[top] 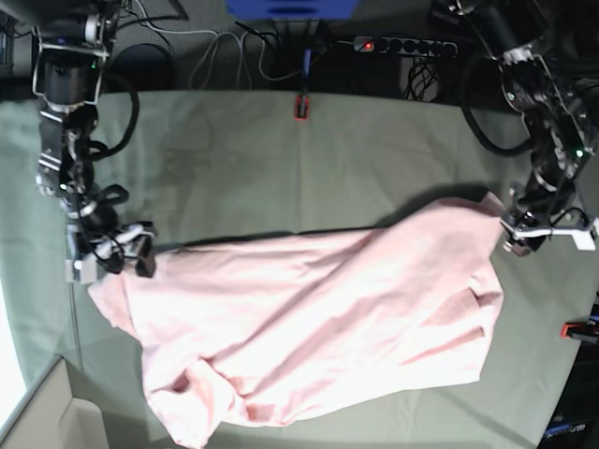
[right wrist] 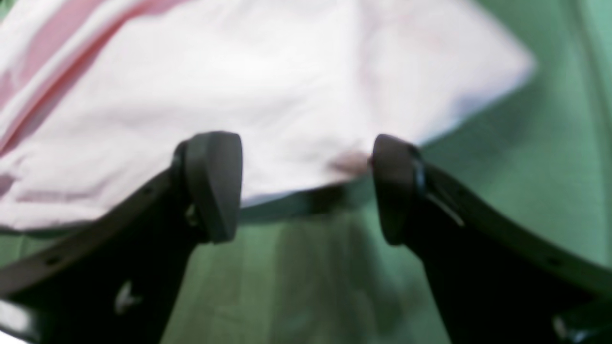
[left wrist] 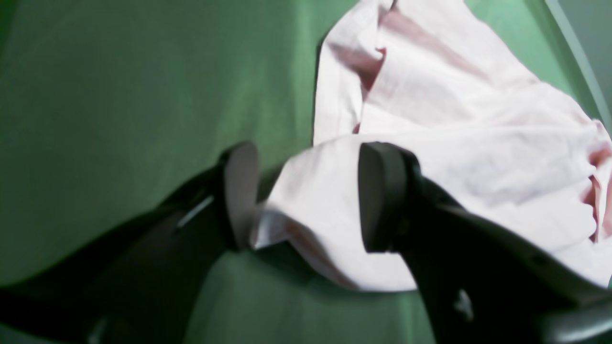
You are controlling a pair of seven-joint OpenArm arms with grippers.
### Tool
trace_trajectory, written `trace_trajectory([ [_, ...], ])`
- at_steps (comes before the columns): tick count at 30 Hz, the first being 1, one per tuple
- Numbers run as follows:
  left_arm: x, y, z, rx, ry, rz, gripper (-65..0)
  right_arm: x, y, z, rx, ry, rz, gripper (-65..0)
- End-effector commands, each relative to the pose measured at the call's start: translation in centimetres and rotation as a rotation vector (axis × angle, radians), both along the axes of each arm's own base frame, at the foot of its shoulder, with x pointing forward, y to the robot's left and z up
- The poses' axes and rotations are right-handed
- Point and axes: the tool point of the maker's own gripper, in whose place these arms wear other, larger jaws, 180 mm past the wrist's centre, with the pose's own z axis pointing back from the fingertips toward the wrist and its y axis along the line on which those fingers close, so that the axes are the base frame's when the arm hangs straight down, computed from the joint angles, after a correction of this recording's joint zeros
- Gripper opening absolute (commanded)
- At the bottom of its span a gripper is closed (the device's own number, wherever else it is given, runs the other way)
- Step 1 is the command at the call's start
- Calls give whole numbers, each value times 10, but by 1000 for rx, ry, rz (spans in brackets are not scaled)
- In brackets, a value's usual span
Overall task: Layout the t-shirt on the table in an organized manner, then fold the t-shirt properly
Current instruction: 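Pull the grasped corner outward with the left gripper to straighten the shirt, then grasp the shirt edge with the right gripper and pull it outward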
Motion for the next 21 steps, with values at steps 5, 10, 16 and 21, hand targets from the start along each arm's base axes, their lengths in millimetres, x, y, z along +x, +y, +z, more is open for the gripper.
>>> trace_trajectory([
  [5,-1,18,6,1,-28,56,-324,23,-9,3,15,-6,-21,-227],
  [10,-5,21,-1,-10,-12,65,-324,30,-11,5,17,-5,-15,-339],
  [16,-5,27,2,-3,-20,74,-324,34,-12,21,-2,-50,-6,-650],
  [21,-5,35,7,15,-23,78,-324,-1,-7,76,-86,-218,78,-650],
])
